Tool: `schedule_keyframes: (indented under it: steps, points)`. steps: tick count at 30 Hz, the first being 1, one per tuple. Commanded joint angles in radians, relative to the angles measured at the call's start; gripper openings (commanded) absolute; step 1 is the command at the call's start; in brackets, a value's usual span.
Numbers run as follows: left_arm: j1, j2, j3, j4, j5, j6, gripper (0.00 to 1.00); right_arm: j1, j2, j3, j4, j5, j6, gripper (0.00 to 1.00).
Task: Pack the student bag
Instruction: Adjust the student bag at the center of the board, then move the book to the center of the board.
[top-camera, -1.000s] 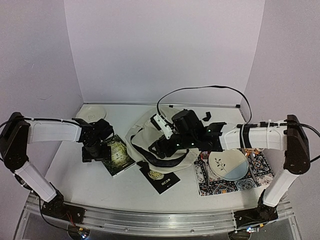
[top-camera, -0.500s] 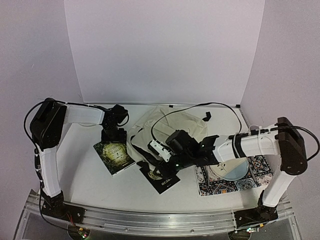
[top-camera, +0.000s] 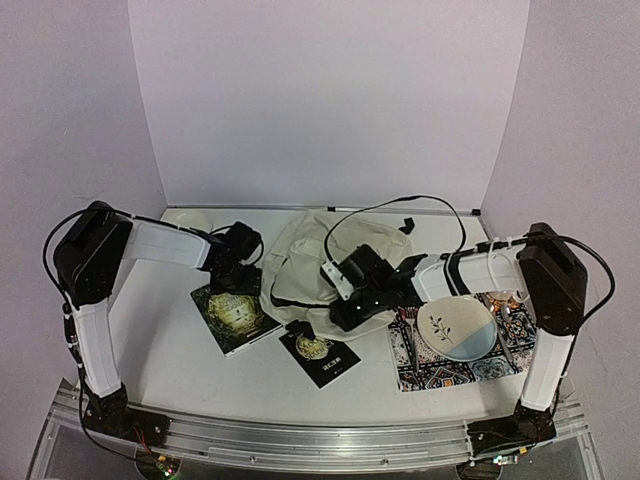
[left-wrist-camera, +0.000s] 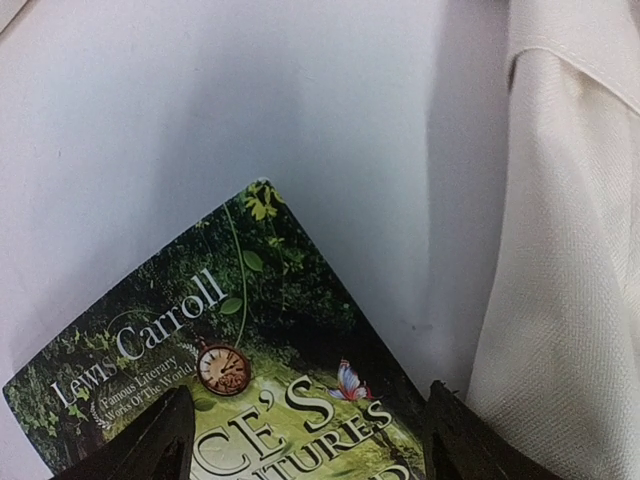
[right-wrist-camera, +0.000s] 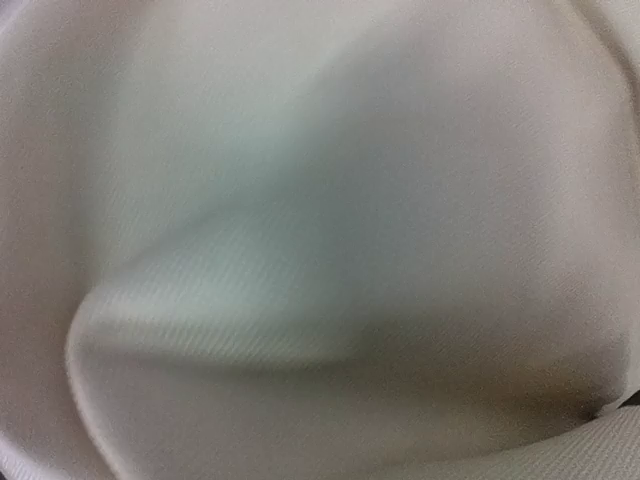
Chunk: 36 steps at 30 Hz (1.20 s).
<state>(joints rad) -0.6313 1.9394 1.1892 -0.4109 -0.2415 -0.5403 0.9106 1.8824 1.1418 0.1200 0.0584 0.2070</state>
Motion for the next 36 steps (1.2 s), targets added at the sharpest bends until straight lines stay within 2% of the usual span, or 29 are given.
schedule_keyframes:
  steps: [1, 6, 11, 18, 22, 25, 27, 36]
  points:
    - [-0.13, 0.053, -0.174, -0.094, 0.154, -0.065, 0.79, -0.04, 0.014, 0.079, -0.009, 0.111, -0.022, 0.37]
    - [-0.22, -0.02, -0.249, -0.082, 0.165, -0.139, 0.79, -0.038, -0.004, 0.098, -0.009, 0.057, -0.035, 0.37]
    - [-0.256, -0.16, -0.305, -0.087, 0.192, -0.186, 0.79, -0.01, -0.079, 0.04, -0.008, 0.003, -0.022, 0.41]
    - [-0.26, -0.355, -0.33, -0.13, 0.192, -0.234, 0.83, 0.088, -0.202, -0.04, 0.001, -0.017, 0.057, 0.48]
    - [-0.233, -0.396, -0.359, -0.14, 0.176, -0.273, 0.86, 0.137, -0.219, -0.041, 0.009, -0.031, 0.1, 0.53]
    - [-0.208, -0.426, -0.403, -0.145, 0.162, -0.307, 0.88, 0.159, -0.205, -0.028, 0.024, -0.066, 0.112, 0.56]
    - [-0.198, -0.471, -0.434, -0.146, 0.155, -0.344, 0.89, 0.169, -0.178, -0.017, 0.054, -0.152, 0.107, 0.58]
    - [-0.189, -0.73, -0.565, -0.185, 0.114, -0.504, 0.92, 0.187, 0.054, 0.138, 0.075, -0.296, 0.094, 0.63]
